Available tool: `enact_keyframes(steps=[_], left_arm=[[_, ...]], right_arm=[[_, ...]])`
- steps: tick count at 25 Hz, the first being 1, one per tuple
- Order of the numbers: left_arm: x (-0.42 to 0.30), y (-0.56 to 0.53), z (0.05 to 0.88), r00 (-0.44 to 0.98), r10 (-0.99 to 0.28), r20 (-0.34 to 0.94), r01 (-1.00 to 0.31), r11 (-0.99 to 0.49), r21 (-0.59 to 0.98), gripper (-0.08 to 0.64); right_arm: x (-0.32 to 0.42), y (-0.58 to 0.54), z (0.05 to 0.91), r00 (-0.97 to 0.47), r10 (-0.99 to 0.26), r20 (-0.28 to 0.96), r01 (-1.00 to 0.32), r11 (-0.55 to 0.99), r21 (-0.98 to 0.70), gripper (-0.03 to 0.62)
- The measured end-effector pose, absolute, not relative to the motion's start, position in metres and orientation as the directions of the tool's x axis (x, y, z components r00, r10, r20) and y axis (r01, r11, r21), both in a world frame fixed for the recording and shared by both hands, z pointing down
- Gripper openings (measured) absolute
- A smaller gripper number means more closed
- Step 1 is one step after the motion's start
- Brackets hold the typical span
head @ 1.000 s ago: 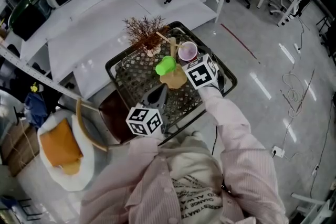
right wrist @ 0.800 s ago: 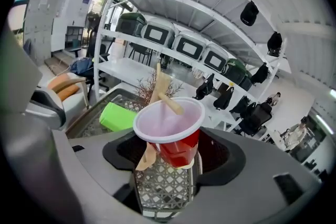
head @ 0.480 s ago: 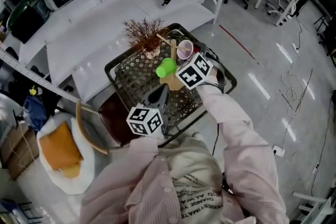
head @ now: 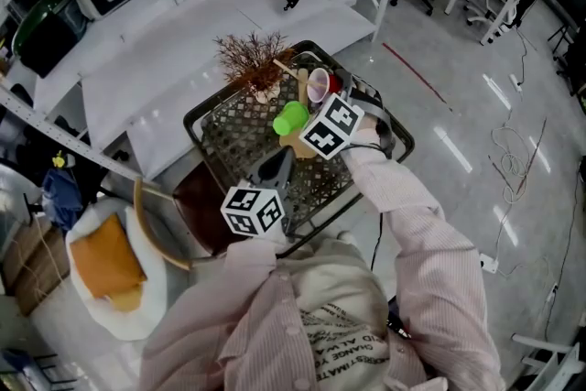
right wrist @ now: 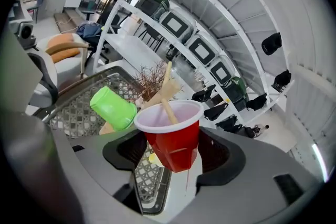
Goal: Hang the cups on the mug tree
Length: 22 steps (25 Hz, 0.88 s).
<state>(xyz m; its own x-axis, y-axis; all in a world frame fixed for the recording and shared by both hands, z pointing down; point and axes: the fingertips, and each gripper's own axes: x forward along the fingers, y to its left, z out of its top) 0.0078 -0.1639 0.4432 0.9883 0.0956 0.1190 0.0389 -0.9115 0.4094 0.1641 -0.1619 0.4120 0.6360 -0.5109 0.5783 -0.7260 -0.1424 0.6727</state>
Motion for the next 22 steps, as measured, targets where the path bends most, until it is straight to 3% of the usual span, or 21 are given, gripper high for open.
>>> enact_keyframes(steps=[22], left_arm=[[0.002,-0.161,0.444,0.989,0.091,0.115,0.036,-0.911,0.411,-0.002]], right_arm=[[0.139,-0.171,0.409,0.639,-0.536,0.551,-0.659,-0.013,0.752,0.298]])
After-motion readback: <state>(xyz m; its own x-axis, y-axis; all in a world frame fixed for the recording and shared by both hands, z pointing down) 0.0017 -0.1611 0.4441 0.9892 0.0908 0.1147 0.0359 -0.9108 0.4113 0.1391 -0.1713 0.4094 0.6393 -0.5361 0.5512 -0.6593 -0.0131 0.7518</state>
